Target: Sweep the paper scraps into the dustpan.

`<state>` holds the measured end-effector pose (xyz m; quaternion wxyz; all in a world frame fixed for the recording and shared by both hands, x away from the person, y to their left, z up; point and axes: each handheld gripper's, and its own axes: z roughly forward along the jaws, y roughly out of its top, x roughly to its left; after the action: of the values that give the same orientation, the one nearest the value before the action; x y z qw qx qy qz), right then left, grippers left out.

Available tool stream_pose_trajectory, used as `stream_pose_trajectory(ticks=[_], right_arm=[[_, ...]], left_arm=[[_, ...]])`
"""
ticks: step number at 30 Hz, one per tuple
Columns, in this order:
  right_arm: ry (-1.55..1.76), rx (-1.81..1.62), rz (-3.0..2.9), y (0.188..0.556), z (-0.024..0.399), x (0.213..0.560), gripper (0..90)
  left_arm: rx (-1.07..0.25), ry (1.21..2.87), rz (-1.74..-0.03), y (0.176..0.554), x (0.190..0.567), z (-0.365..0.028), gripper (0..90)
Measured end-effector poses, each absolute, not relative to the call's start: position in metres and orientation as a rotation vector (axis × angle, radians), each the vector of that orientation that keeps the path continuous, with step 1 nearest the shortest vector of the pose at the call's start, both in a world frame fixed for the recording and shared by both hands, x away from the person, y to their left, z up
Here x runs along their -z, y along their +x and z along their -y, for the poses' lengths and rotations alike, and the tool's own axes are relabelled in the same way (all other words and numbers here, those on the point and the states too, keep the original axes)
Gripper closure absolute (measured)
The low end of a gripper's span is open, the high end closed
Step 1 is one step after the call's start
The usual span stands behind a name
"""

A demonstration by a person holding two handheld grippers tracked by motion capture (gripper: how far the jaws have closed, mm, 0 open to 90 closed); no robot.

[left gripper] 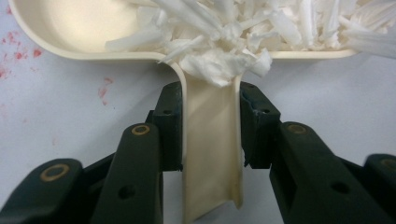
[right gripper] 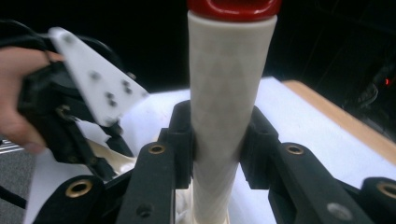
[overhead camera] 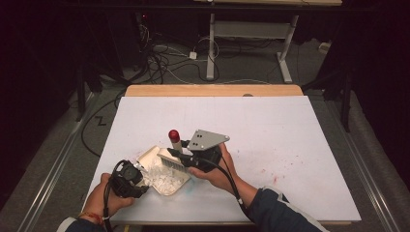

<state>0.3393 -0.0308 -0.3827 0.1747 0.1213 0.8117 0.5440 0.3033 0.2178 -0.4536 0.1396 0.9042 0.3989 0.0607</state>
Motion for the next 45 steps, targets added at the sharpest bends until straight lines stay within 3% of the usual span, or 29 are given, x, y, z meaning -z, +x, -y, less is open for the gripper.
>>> stream_pose_trajectory(ticks=[12, 26, 34, 45], right_arm=[[0.347, -1.582, -2.231, 0.324, 0.068, 0.354, 70.2], [0.402, -1.500, -2.327, 0.304, 0.132, 0.355, 70.2], [0.337, -1.404, -2.461, 0.296, 0.119, 0.367, 70.2], [0.323, -1.347, -2.411, 0.329, 0.072, 0.369, 70.2]], left_arm=[[-0.181, 2.581, -1.198, 0.304, 0.454, -0.223, 63.7], [-0.199, 2.574, -1.231, 0.302, 0.454, -0.231, 63.7], [-0.214, 2.600, -1.215, 0.300, 0.451, -0.234, 63.7], [-0.225, 2.602, -1.204, 0.299, 0.451, -0.234, 63.7]])
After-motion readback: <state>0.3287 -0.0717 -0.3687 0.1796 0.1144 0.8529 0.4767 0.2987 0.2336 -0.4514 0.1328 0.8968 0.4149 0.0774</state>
